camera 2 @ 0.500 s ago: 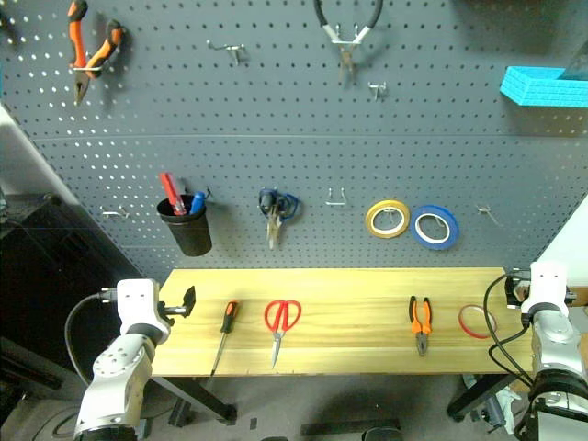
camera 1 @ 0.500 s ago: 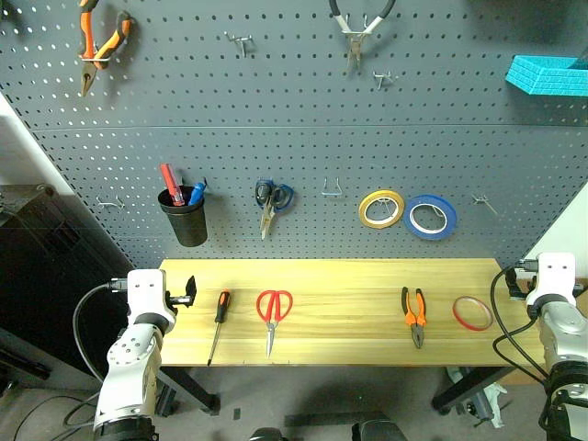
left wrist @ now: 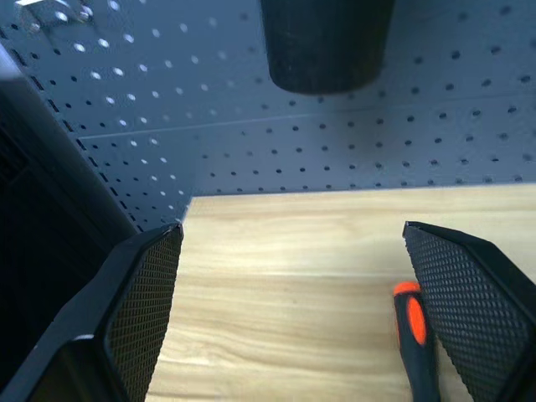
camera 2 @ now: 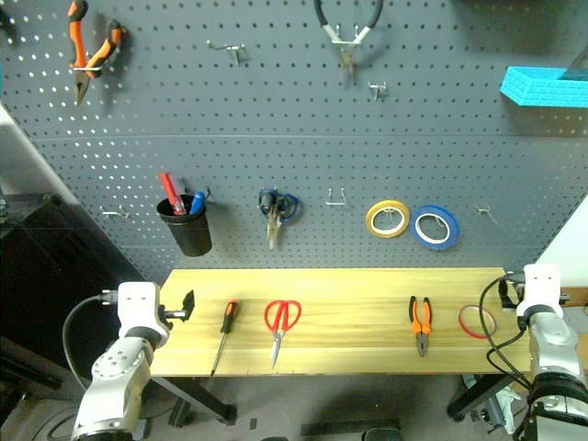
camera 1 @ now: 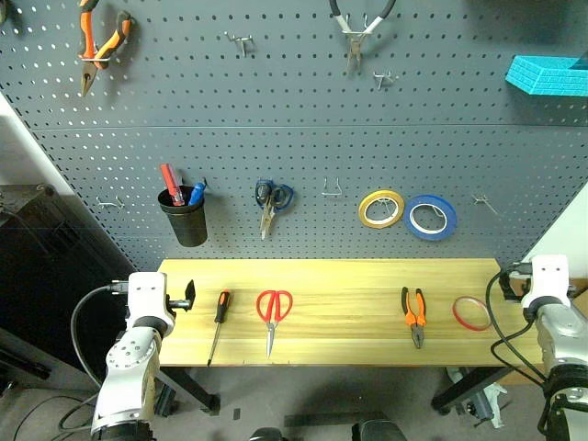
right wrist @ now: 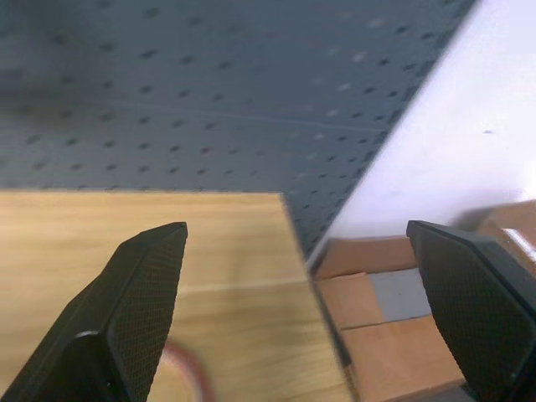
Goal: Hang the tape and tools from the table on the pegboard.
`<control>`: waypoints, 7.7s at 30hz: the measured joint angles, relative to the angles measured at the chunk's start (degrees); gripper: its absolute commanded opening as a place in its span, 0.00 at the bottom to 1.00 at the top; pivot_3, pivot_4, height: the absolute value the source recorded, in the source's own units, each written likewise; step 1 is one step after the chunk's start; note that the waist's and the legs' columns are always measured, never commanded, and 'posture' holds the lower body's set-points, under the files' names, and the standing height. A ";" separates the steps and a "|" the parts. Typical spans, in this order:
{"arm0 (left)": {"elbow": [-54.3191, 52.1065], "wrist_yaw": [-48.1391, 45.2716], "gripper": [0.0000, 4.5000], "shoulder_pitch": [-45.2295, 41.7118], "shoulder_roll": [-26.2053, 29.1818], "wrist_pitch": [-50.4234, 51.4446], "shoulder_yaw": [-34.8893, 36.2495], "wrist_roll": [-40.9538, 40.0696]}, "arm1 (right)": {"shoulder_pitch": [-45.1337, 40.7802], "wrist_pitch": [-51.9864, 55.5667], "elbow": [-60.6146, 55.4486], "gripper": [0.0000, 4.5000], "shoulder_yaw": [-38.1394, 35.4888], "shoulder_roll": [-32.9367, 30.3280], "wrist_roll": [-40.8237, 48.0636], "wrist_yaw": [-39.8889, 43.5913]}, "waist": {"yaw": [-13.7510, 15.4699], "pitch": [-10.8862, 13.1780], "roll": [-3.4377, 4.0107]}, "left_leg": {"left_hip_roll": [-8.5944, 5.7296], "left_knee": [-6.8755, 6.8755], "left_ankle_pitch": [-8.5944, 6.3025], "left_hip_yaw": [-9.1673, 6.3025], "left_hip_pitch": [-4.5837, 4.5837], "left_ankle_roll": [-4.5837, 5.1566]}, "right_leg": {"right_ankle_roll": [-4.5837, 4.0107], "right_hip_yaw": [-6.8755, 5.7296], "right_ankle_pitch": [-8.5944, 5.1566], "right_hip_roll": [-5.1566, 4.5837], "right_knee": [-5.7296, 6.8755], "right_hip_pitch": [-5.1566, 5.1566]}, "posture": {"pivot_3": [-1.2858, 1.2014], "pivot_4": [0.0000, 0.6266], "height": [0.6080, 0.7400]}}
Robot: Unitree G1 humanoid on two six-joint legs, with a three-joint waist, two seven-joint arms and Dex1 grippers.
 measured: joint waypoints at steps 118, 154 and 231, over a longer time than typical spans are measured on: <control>-3.86 -39.53 1.00 -18.60 10.81 -8.19 -28.42 0.73 | -7.99 50.91 -25.56 1.00 13.03 24.02 -3.80 -9.76 | -3.43 9.63 -0.64 | 0.87 1.06 -0.11 2.26 -1.94 0.68 | 0.53 1.02 1.09 0.30 0.34 -2.04 | 0.43 0.28 1.00; -20.00 -21.70 1.00 -5.54 1.82 1.65 -5.90 -15.97 | -37.16 4.15 -30.30 0.59 24.53 37.80 -8.96 -9.44 | -2.87 9.43 -0.75 | 0.99 1.02 -0.06 2.24 -2.01 0.62 | 0.33 1.05 1.24 0.45 0.45 -2.32 | 0.49 0.35 1.00; 1.77 11.50 0.04 -15.62 -16.25 36.62 -10.48 -3.62 | -3.87 61.15 -70.76 1.00 29.59 21.07 11.00 15.82 | -0.18 10.07 -0.95 | 0.96 1.03 -0.06 2.22 -2.09 0.55 | 0.61 0.96 1.10 0.41 0.29 -2.30 | 0.44 0.30 1.00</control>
